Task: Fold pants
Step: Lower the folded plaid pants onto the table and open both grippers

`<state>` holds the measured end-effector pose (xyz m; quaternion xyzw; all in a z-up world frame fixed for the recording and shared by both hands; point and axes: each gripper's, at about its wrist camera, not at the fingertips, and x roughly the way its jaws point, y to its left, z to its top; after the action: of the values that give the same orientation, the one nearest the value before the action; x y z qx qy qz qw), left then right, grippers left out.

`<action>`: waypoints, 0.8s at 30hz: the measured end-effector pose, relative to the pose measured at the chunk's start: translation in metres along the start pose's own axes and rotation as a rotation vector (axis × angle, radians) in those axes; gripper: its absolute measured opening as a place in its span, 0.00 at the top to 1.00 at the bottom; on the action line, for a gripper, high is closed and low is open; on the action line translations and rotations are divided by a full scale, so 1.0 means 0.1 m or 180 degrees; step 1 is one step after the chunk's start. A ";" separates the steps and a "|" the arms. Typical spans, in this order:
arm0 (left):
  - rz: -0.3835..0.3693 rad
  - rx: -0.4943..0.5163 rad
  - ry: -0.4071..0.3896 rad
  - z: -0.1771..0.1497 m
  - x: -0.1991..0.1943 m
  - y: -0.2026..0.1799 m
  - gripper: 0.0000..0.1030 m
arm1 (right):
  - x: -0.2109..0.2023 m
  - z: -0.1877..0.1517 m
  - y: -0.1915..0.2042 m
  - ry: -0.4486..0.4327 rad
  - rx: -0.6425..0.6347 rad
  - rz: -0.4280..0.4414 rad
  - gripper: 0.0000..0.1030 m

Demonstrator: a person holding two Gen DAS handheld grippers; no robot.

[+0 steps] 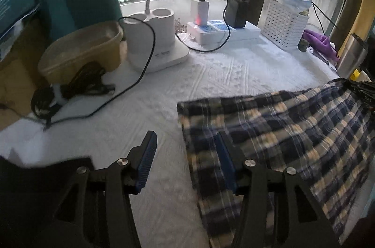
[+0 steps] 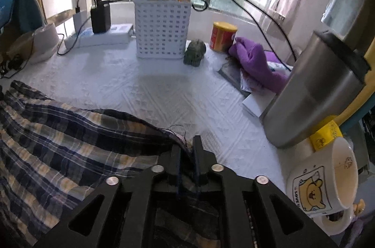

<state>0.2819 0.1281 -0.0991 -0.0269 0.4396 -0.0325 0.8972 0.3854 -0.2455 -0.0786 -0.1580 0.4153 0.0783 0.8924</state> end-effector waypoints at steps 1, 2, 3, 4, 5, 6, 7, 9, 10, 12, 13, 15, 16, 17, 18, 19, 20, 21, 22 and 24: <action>0.0000 -0.0024 0.0015 -0.04 -0.05 0.01 0.49 | -0.04 -0.01 0.00 -0.0020 0.0012 0.0022 0.44; -0.0021 -0.0043 0.0024 -0.09 -0.11 0.01 0.49 | -0.10 -0.02 0.00 -0.0046 0.0023 0.0045 0.23; -0.0041 -0.0056 0.0029 -0.13 -0.13 0.01 0.49 | -0.13 -0.03 0.01 -0.0070 0.0028 0.0060 0.00; -0.0065 -0.0072 0.0039 -0.19 -0.19 0.01 0.49 | -0.21 -0.05 0.02 -0.0130 0.0026 0.0078 0.00; -0.0084 -0.0078 0.0052 -0.24 -0.23 0.00 0.49 | -0.26 -0.07 0.03 -0.0142 0.0025 0.0092 0.00; -0.0106 -0.0075 0.0071 -0.31 -0.27 -0.02 0.49 | -0.30 -0.09 0.04 -0.0152 0.0027 0.0093 0.00; -0.0121 -0.0071 0.0087 -0.37 -0.31 -0.03 0.49 | -0.36 -0.12 0.04 -0.0183 0.0044 0.0084 0.00; -0.0157 -0.0076 0.0114 -0.52 -0.39 -0.07 0.48 | -0.45 -0.17 0.04 -0.0219 0.0097 0.0096 0.00; -0.0190 -0.0089 0.0126 -0.58 -0.43 -0.09 0.48 | -0.52 -0.21 0.03 -0.0241 0.0138 0.0107 0.00; -0.0245 -0.0112 0.0148 -0.72 -0.50 -0.12 0.48 | -0.60 -0.27 0.03 -0.0270 0.0174 0.0083 0.00; -0.0262 -0.0122 0.0150 -0.78 -0.53 -0.14 0.47 | -0.66 -0.33 0.03 -0.0283 0.0202 0.0071 0.00; -0.0316 -0.0163 0.0160 -0.89 -0.60 -0.16 0.46 | -0.73 -0.42 0.02 -0.0291 0.0250 0.0071 0.00; -0.0342 -0.0175 0.0166 -0.94 -0.62 -0.17 0.45 | -0.78 -0.49 0.01 -0.0298 0.0286 0.0066 0.00; -0.0353 -0.0179 0.0162 -1.00 -0.65 -0.18 0.44 | -0.81 -0.54 0.00 -0.0299 0.0306 0.0056 0.00; -0.0354 -0.0183 0.0153 -1.05 -0.69 -0.19 0.44 | -0.85 -0.61 0.00 -0.0297 0.0332 0.0041 0.00; -0.0360 -0.0193 0.0149 -1.08 -0.71 -0.19 0.44 | -0.88 -0.67 -0.01 -0.0299 0.0358 0.0031 0.00; -0.0376 -0.0214 0.0143 -1.13 -0.74 -0.19 0.44 | -0.90 -0.72 -0.02 -0.0300 0.0383 0.0024 0.00; -0.0393 -0.0227 0.0140 -1.18 -0.77 -0.20 0.43 | -0.94 -0.78 -0.03 -0.0299 0.0420 0.0019 0.00; -0.0402 -0.0224 0.0136 -1.21 -0.78 -0.21 0.43 | -0.96 -0.83 -0.04 -0.0295 0.0448 0.0014 0.00; -0.0406 -0.0183 0.0153 -1.27 -0.79 -0.27 0.43 | -0.99 -0.91 -0.05 -0.0288 0.0491 0.0009 0.00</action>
<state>0.1316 0.1057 -0.1125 -0.0798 0.4592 -0.0775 0.8813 0.2578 -0.2831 -0.0570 -0.0846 0.3796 0.0545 0.9197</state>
